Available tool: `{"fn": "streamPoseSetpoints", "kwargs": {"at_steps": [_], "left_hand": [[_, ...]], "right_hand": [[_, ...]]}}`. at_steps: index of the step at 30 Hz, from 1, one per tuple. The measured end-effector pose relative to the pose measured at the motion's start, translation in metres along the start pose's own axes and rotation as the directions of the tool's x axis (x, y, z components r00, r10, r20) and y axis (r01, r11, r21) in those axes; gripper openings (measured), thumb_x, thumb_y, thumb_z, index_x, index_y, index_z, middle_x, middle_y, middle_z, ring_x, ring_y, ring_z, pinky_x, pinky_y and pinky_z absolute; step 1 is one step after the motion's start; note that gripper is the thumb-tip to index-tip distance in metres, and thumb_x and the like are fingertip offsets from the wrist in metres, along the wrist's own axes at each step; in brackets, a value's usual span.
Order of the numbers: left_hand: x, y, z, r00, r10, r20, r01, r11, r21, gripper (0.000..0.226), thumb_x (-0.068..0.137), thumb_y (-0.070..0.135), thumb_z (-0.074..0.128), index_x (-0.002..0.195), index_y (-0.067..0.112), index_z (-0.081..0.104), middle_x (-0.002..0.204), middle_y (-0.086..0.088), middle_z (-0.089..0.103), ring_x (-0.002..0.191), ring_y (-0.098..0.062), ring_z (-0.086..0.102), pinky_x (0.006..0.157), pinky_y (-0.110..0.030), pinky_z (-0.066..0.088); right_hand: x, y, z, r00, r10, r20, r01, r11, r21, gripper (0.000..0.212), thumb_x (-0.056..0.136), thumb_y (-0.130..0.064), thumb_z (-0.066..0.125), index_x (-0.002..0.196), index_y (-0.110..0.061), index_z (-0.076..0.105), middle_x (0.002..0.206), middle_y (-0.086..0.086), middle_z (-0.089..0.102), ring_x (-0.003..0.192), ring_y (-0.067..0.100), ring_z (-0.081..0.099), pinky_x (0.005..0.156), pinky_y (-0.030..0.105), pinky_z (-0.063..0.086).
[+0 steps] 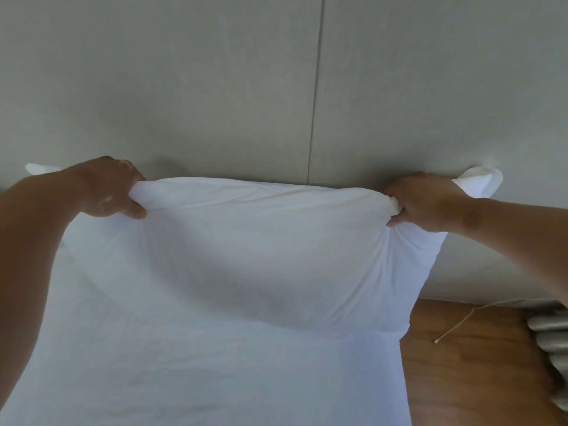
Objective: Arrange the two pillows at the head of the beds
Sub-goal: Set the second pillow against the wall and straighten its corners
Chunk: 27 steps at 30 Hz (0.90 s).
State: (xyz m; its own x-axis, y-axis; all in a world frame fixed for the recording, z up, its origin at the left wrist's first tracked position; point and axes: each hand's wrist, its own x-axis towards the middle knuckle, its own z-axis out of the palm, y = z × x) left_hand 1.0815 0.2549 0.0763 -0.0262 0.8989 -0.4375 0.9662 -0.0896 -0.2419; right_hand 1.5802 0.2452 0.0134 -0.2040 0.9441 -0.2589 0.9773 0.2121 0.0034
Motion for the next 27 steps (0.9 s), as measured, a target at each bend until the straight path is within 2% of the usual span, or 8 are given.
{"fn": "streamPoseSetpoints", "kwargs": {"at_steps": [3,5,10,13,16,21,24,27], "left_hand": [[0.002,-0.008,0.007,0.999,-0.053,0.008,0.053,0.999,0.004,0.042,0.077,0.049,0.088,0.110,0.024,0.081,0.111,-0.006,0.075,0.108,-0.032,0.070,0.095,-0.041,0.056],[0.003,0.001,0.017,0.994,-0.093,-0.049,0.094,0.996,0.006,0.046,0.082,0.049,0.084,0.122,0.025,0.076,0.123,-0.007,0.073,0.117,-0.034,0.067,0.099,-0.044,0.055],[0.031,0.029,0.046,0.969,-0.184,-0.164,0.193,0.980,0.041,0.053,0.098,0.049,0.063,0.146,0.026,0.056,0.142,-0.004,0.066,0.136,-0.028,0.057,0.117,-0.046,0.036],[0.041,0.025,0.037,0.956,-0.188,-0.225,0.206,0.977,0.058,0.052,0.098,0.052,0.063,0.142,0.024,0.063,0.129,-0.008,0.073,0.125,-0.032,0.064,0.104,-0.043,0.046],[0.040,0.017,0.022,0.947,-0.187,-0.261,0.210,0.976,0.060,0.046,0.096,0.049,0.068,0.132,0.020,0.069,0.121,-0.013,0.074,0.117,-0.036,0.067,0.094,-0.044,0.051],[0.050,0.022,0.034,0.953,-0.201,-0.225,0.216,0.975,0.046,0.052,0.097,0.052,0.065,0.141,0.024,0.062,0.132,-0.008,0.070,0.127,-0.033,0.063,0.102,-0.044,0.049],[0.063,0.026,0.056,0.955,-0.231,-0.184,0.245,0.968,0.058,0.067,0.099,0.053,0.059,0.158,0.028,0.041,0.158,-0.003,0.053,0.148,-0.029,0.046,0.121,-0.051,0.030],[0.068,0.031,0.073,0.953,-0.231,-0.195,0.242,0.970,0.033,0.070,0.101,0.049,0.057,0.163,0.027,0.032,0.168,-0.002,0.037,0.155,-0.029,0.032,0.125,-0.062,0.016]], "right_hand": [[0.004,-0.007,-0.001,0.993,-0.041,-0.108,0.040,0.999,-0.015,0.037,0.084,-0.043,0.080,0.117,-0.026,0.073,0.111,-0.004,0.071,0.109,0.029,0.063,0.077,0.034,0.043],[0.005,-0.016,0.007,0.985,-0.054,-0.167,0.049,0.998,-0.036,0.035,0.085,-0.041,0.079,0.116,-0.025,0.074,0.110,0.000,0.071,0.107,0.032,0.064,0.081,0.037,0.044],[0.010,-0.022,0.024,0.983,-0.061,-0.174,0.045,0.995,-0.094,0.039,0.086,-0.039,0.078,0.119,-0.019,0.072,0.112,0.005,0.070,0.111,0.034,0.062,0.086,0.037,0.040],[0.012,-0.014,0.015,0.977,-0.078,-0.200,0.056,0.992,-0.116,0.034,0.083,-0.036,0.082,0.109,-0.015,0.075,0.101,0.007,0.071,0.104,0.036,0.064,0.083,0.036,0.036],[0.012,-0.010,0.009,0.970,-0.082,-0.231,0.053,0.990,-0.127,0.034,0.078,-0.034,0.087,0.103,-0.012,0.078,0.092,0.009,0.073,0.096,0.037,0.067,0.088,0.040,0.042],[0.016,-0.017,0.025,0.978,-0.065,-0.197,0.032,0.986,-0.164,0.040,0.078,-0.040,0.085,0.109,-0.017,0.076,0.097,0.008,0.069,0.104,0.035,0.062,0.093,0.042,0.039],[0.018,-0.025,0.034,0.990,-0.041,-0.135,0.020,0.988,-0.152,0.051,0.080,-0.045,0.081,0.124,-0.024,0.070,0.114,0.004,0.062,0.119,0.030,0.053,0.099,0.041,0.035],[0.016,-0.026,0.032,0.995,-0.022,-0.093,0.012,0.994,-0.107,0.060,0.080,-0.046,0.081,0.133,-0.025,0.064,0.123,0.005,0.057,0.126,0.030,0.047,0.101,0.041,0.035]]}}
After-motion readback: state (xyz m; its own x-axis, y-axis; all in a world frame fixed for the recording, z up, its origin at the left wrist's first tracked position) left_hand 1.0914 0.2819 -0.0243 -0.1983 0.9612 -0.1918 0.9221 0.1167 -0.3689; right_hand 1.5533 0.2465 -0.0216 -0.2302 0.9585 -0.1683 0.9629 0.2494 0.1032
